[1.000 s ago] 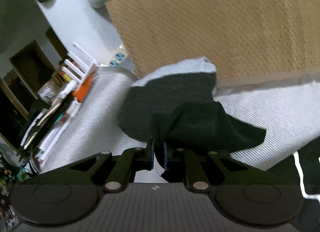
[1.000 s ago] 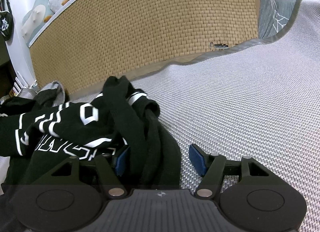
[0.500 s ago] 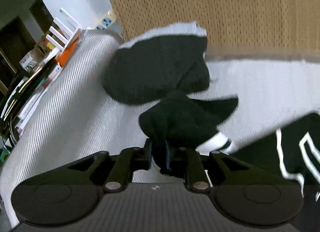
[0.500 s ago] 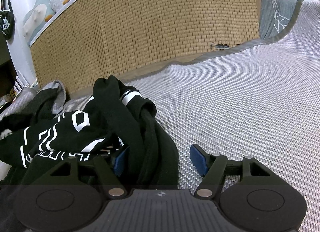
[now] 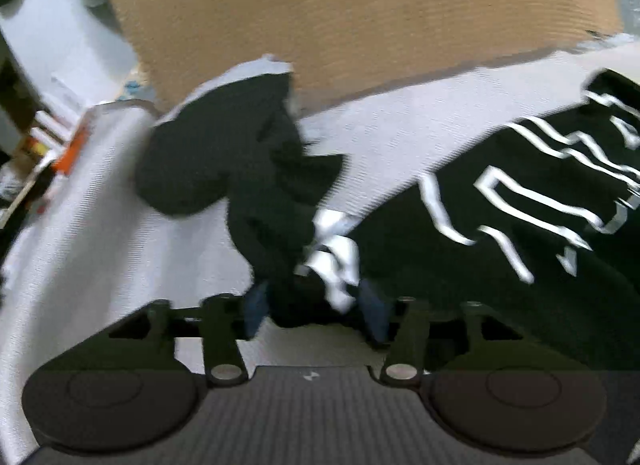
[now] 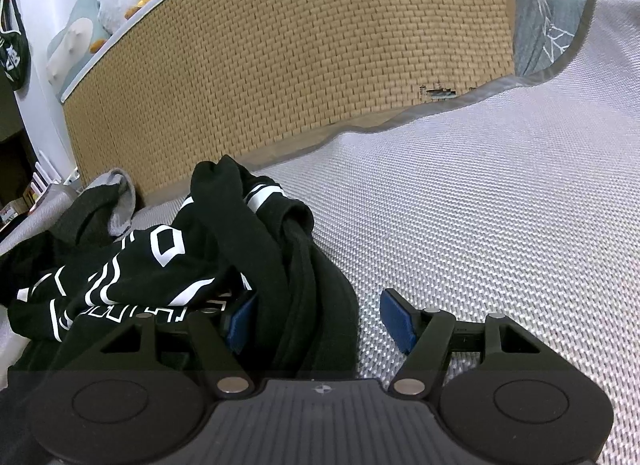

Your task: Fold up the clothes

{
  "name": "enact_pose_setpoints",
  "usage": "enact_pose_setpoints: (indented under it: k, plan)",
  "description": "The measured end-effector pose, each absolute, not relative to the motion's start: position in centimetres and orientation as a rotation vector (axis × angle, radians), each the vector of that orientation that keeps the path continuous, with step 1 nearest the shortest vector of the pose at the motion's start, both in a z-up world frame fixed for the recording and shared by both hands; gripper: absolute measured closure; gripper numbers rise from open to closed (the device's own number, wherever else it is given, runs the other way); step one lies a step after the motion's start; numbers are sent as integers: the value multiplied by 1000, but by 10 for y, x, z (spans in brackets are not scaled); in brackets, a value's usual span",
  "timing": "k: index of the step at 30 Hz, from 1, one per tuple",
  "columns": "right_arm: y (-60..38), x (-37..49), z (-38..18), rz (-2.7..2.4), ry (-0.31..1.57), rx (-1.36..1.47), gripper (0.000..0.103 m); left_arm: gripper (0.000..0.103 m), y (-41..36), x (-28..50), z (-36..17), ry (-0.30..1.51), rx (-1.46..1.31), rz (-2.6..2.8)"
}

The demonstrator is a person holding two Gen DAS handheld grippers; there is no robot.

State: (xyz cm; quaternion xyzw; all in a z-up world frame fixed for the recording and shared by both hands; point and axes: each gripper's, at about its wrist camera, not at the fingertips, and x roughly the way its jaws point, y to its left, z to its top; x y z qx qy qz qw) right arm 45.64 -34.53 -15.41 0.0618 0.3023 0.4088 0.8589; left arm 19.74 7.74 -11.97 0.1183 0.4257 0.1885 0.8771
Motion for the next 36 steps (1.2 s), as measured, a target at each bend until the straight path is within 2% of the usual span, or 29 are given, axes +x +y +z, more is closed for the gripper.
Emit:
enact_pose_setpoints:
  k: [5, 10, 16, 23, 25, 28, 34, 36]
  plan:
    - [-346, 453, -155, 858, 627, 117, 33, 44, 49, 190, -128, 843, 288, 286]
    - [-345, 450, -156, 856, 624, 103, 33, 38, 60, 186, -120, 801, 62, 107]
    - [-344, 443, -156, 850, 619, 66, 33, 37, 72, 196, -137, 898, -73, 26]
    - [-335, 415, -157, 835, 571, -90, 34, 33, 60, 201, -157, 983, -30, -23]
    - [-332, 409, -158, 849, 559, -121, 41, 31, 52, 204, -166, 1014, 2, -22]
    - [-333, 407, -158, 868, 571, -112, 49, 23, 37, 207, -175, 1033, 73, -49]
    - [-338, 399, -153, 951, 645, -72, 62, 23, 34, 211, -184, 1063, 5, -139]
    - [-336, 389, -149, 1011, 650, -109, 64, 23, 37, 211, -183, 1058, -11, -142]
